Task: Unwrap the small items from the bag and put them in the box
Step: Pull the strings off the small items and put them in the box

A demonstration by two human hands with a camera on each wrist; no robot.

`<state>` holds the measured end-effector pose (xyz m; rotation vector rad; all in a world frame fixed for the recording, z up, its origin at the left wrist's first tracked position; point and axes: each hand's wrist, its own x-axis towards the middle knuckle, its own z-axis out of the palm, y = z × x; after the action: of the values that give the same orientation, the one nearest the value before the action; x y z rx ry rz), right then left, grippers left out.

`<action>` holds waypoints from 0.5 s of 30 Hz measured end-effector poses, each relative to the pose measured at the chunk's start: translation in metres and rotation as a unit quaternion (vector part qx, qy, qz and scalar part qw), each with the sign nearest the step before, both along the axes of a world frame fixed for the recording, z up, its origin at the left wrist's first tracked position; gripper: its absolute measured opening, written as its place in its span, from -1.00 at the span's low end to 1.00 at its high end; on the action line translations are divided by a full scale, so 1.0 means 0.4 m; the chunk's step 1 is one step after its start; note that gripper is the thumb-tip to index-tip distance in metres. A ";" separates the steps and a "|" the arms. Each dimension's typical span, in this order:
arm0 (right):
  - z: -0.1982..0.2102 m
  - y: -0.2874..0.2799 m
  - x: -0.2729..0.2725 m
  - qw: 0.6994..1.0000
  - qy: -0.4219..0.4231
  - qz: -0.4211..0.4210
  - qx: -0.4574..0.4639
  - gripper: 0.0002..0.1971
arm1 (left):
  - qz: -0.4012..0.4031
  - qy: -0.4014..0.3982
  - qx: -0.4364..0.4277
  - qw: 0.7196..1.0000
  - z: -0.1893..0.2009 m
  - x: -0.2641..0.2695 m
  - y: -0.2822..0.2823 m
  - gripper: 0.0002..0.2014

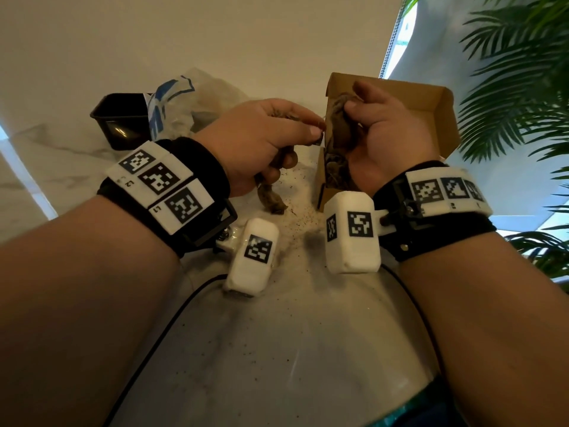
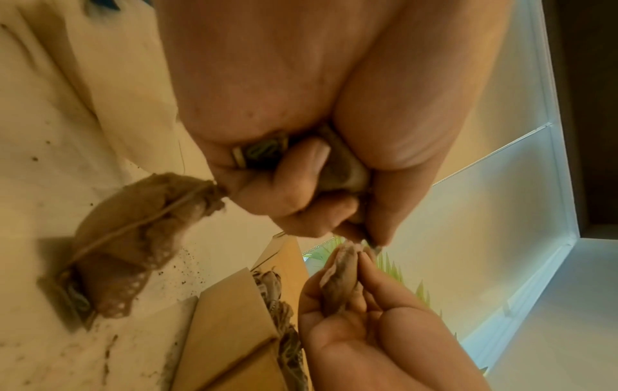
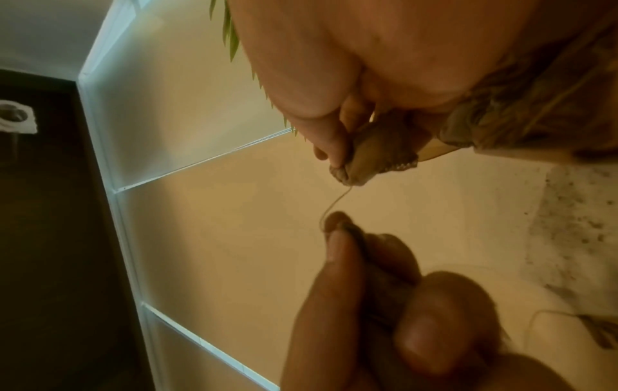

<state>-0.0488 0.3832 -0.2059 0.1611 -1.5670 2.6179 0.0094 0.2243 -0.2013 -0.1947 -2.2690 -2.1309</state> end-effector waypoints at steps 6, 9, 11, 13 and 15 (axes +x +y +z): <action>-0.007 -0.020 0.022 0.998 0.035 0.023 0.040 -0.73 | 0.050 0.013 0.068 0.996 -0.007 -0.010 0.004 -0.94; -0.005 -0.026 0.033 0.997 0.053 0.035 0.053 -0.75 | 0.072 0.012 0.073 0.995 -0.011 -0.016 0.005 -0.92; -0.005 -0.028 0.038 0.996 0.064 0.039 0.054 -0.77 | 0.084 0.010 0.083 0.993 -0.014 -0.022 0.004 -0.90; -0.003 -0.030 0.043 0.995 0.067 0.041 0.057 -0.79 | 0.087 0.006 0.092 0.992 -0.014 -0.024 0.002 -0.91; 0.001 -0.031 0.049 0.994 0.076 0.049 0.068 -0.80 | 0.089 0.001 0.095 0.991 -0.013 -0.025 0.000 -0.91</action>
<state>-0.0291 0.3708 -0.2056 0.4463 -1.7258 2.4992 -0.0008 0.2245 -0.2065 0.0115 -1.9818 -2.2308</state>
